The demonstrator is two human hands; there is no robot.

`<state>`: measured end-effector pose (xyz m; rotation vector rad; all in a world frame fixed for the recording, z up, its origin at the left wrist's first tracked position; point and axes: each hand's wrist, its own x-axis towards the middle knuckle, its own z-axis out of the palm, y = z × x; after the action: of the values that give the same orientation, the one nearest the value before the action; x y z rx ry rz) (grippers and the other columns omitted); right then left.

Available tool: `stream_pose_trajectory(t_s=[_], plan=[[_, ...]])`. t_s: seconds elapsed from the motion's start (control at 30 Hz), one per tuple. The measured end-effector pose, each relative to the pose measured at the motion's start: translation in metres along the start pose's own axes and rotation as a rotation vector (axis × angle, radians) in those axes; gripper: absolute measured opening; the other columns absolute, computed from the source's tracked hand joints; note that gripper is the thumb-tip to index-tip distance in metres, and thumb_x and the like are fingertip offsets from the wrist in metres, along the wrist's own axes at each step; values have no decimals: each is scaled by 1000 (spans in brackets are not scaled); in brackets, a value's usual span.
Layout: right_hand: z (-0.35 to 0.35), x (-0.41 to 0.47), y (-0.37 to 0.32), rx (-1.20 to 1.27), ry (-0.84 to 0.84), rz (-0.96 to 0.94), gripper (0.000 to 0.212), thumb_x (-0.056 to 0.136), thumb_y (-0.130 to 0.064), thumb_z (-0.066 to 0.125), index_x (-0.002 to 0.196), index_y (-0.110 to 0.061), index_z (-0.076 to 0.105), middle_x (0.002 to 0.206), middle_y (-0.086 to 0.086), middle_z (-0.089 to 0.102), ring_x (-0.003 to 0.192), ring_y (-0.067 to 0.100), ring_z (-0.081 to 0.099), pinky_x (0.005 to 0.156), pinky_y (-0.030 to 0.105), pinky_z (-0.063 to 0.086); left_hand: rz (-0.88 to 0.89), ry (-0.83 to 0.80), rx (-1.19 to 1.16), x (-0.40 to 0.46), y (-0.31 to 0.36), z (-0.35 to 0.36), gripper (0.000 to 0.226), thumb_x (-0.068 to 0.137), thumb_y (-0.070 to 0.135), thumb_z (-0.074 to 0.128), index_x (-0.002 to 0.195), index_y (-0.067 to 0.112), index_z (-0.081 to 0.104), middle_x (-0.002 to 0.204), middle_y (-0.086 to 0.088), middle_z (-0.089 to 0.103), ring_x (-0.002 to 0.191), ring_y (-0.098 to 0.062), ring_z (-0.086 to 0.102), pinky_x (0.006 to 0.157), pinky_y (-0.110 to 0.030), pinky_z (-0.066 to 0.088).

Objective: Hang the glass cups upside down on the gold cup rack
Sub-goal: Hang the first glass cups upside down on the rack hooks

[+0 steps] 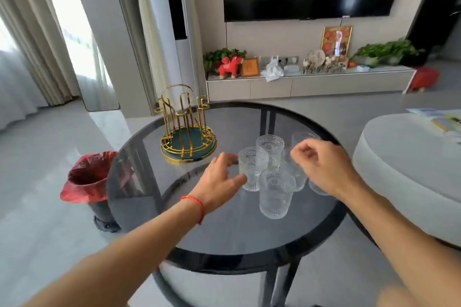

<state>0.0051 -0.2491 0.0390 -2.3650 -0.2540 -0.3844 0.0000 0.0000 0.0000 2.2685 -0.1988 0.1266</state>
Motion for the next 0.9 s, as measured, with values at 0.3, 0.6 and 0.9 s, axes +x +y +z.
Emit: stream_pose_trajectory(t_s=[0.3, 0.6, 0.9], plan=[[65, -53, 38, 187, -328, 263, 80, 81, -53, 77, 145, -34, 33, 131, -20, 63, 108, 7, 66, 95, 38, 55, -16, -164, -87, -23, 15, 47, 77, 86, 42, 76, 148, 20, 36, 139, -3, 56, 113, -16, 62, 96, -32, 54], [71, -66, 11, 247, -128, 70, 63, 75, -60, 80, 130, -59, 48, 120, -35, 63, 112, -3, 62, 89, 17, 51, -41, 72, -87, -16, 22, 25, 82, 49, 72, 73, 117, 29, 53, 107, 9, 64, 94, -8, 62, 77, -26, 52], [97, 3, -52, 788, -102, 212, 46, 85, -67, 61, 128, -54, 61, 120, -24, 75, 111, 3, 73, 102, 38, 55, -174, -57, -1025, 33, -11, -45, 67, 69, 36, 79, 128, 9, 60, 125, -21, 66, 110, -36, 69, 75, -43, 62]])
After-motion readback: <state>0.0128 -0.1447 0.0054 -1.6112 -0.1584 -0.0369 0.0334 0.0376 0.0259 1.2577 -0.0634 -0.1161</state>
